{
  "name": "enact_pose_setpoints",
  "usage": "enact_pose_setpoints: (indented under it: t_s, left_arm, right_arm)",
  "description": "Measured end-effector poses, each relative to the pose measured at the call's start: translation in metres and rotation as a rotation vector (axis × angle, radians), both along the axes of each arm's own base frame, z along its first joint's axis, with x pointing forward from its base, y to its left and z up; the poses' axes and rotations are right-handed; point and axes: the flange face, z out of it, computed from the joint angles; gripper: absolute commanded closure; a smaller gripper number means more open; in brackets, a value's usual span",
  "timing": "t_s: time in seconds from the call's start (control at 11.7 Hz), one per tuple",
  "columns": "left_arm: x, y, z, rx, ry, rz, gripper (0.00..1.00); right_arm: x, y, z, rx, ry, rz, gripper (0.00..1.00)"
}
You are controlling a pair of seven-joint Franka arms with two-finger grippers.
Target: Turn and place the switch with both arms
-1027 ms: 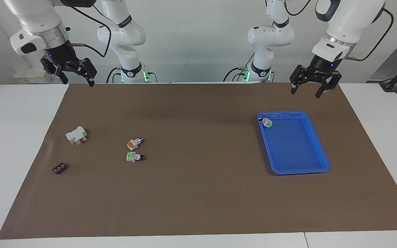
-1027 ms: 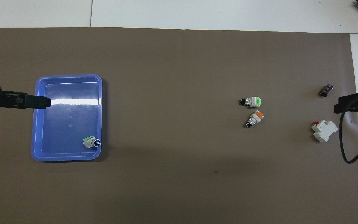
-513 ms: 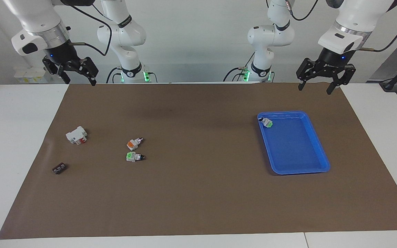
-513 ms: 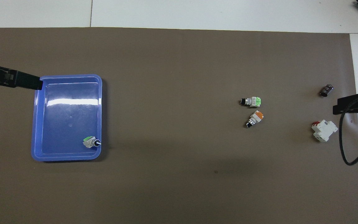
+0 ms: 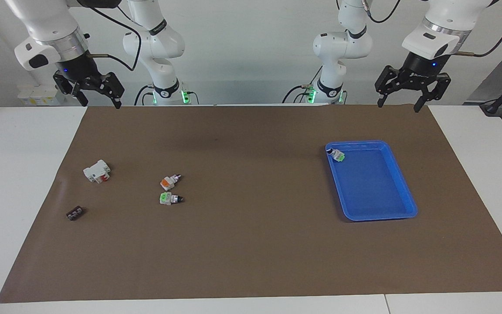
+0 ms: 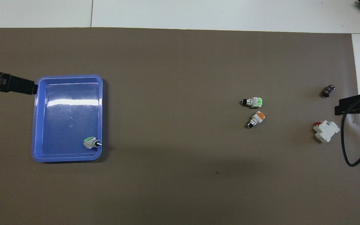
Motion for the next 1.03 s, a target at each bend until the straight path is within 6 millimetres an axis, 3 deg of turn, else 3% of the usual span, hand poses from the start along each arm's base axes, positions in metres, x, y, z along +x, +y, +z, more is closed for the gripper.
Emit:
enact_pose_setpoints:
  t_s: [0.51, 0.77, 1.03]
  left_arm:
    - [-0.025, -0.004, -0.008, 0.028, 0.158, -0.016, 0.0]
    - [-0.034, -0.005, 0.0, 0.028, 0.166, 0.034, 0.0]
    - [-0.036, 0.019, 0.004, 0.023, 0.168, 0.084, 0.0]
  right_arm:
    - [0.0, 0.0, 0.0, 0.0, 0.0, 0.0, 0.0]
    - [0.0, 0.0, 0.0, 0.0, 0.0, 0.0, 0.0]
    - [0.0, 0.0, 0.0, 0.001, 0.0, 0.0, 0.0]
